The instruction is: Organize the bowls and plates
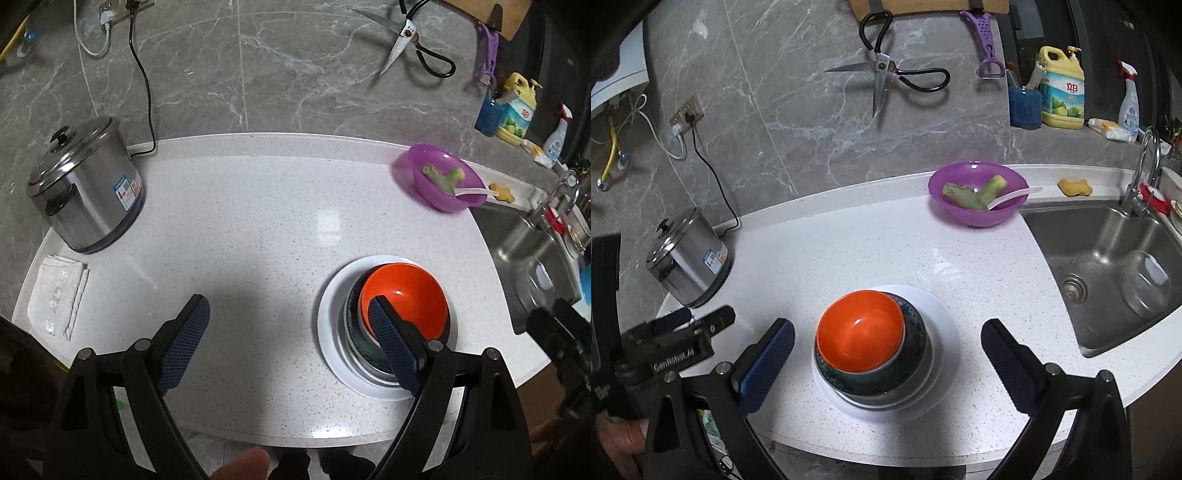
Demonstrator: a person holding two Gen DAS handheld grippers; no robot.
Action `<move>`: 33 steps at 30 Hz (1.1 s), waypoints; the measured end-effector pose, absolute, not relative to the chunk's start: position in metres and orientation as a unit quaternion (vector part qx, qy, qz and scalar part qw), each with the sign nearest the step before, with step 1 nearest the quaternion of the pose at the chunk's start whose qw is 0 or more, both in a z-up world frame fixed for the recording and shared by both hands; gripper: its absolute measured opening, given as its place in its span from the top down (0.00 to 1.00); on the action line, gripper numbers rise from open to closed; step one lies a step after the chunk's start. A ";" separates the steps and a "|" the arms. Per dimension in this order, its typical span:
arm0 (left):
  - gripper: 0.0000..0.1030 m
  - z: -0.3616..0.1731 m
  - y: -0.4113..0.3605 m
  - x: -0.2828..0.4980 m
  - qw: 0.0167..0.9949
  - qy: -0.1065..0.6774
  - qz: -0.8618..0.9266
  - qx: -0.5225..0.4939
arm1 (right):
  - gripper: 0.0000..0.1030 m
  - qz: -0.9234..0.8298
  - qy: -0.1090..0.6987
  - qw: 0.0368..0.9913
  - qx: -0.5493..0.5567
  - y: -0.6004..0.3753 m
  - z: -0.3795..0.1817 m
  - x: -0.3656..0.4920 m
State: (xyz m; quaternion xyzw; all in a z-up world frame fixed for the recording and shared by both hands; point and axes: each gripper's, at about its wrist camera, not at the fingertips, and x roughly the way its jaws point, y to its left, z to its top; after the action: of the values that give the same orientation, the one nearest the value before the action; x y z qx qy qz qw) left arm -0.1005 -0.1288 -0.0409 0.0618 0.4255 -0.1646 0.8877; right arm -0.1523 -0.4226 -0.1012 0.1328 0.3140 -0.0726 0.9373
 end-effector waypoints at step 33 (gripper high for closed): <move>0.15 -0.052 -0.155 -0.120 0.890 0.438 -0.119 0.056 | 0.00 -0.041 0.359 0.926 0.109 -0.437 -0.108 -0.124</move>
State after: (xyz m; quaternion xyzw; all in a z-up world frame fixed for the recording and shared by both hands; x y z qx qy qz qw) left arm -0.1197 -0.1548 -0.0516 0.0556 0.4377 -0.1187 0.8895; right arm -0.1243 -0.4371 -0.1085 0.1093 0.3594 -0.0409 0.9258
